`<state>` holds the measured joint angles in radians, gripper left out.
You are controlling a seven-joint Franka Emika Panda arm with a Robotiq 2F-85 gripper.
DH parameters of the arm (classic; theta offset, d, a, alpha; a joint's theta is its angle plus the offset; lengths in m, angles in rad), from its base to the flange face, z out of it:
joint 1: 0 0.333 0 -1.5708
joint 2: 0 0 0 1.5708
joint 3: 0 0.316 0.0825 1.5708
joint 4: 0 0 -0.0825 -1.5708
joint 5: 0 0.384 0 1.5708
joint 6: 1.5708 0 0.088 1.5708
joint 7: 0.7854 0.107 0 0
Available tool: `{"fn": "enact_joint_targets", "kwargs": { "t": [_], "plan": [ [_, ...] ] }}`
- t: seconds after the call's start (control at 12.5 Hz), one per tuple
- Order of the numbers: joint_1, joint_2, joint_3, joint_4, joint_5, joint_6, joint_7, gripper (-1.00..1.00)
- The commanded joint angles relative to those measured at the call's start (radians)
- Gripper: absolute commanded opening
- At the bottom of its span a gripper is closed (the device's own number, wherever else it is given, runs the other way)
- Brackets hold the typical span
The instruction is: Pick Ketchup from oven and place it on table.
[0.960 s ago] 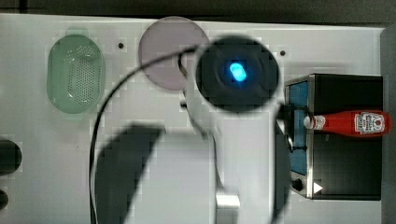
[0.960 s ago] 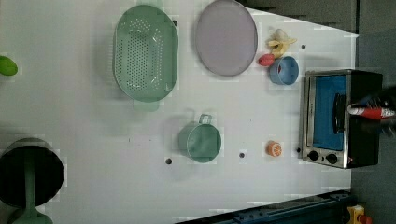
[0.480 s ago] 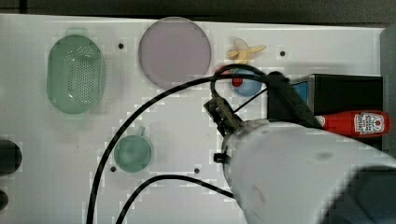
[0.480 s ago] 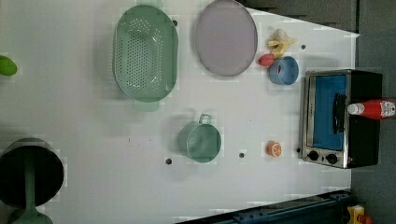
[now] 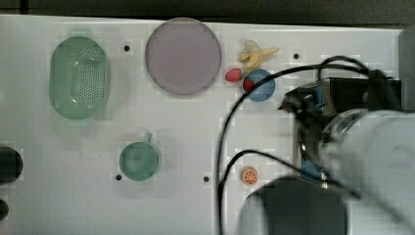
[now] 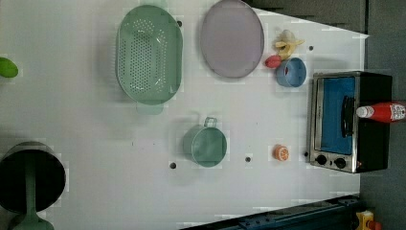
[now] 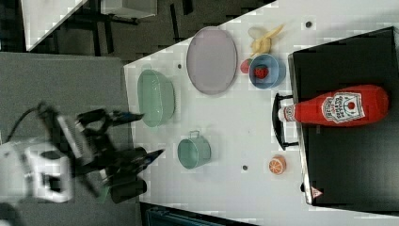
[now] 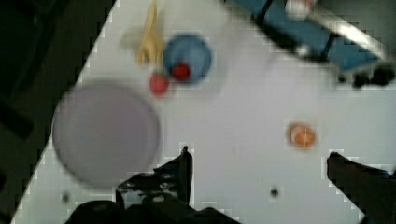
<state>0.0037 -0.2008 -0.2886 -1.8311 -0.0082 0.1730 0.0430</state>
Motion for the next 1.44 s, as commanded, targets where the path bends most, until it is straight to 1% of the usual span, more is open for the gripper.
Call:
{"fn": "enact_joint_targets", "kwargs": {
  "t": [0.08,0.48,0.72,0.88,1.04,1.2,1.44],
  "plan": [
    [-0.032,0.097,-0.098,-0.009,0.007,0.053,-0.003,1.00],
    [-0.045,0.241,-0.240,-0.008,0.007,0.285,-0.003,1.00],
    [-0.055,0.339,-0.296,-0.005,0.010,0.341,-0.003,1.00],
    [-0.071,0.399,-0.316,0.001,0.051,0.350,-0.003,1.00],
    [-0.101,0.459,-0.326,0.016,0.105,0.383,-0.003,1.00],
    [-0.130,0.513,-0.327,0.033,0.115,0.432,-0.003,1.00],
    [-0.158,0.582,-0.326,0.046,0.127,0.453,-0.003,1.00]
  ]
}}
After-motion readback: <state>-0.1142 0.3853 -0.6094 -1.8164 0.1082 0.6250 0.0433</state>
